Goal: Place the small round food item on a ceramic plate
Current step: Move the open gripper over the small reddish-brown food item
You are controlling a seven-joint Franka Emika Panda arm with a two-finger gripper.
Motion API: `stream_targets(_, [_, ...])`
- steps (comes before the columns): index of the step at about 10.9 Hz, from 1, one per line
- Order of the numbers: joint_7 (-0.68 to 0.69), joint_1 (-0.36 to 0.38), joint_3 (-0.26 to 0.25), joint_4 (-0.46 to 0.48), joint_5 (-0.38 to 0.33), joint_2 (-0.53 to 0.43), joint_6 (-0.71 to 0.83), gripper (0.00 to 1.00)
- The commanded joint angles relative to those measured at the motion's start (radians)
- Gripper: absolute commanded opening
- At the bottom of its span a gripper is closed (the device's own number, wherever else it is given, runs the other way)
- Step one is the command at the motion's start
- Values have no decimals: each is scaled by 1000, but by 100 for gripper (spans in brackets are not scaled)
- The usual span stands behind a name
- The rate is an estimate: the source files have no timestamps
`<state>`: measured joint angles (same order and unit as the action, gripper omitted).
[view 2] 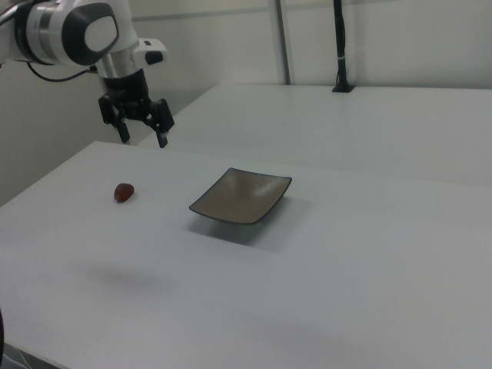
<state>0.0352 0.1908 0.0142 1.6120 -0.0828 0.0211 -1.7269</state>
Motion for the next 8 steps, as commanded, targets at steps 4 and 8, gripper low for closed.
stream_targets(4, [-346,191,4,-195,37,183,-112,100])
stream_targets(8, [-483,280,4,-293,112,325,-236,100])
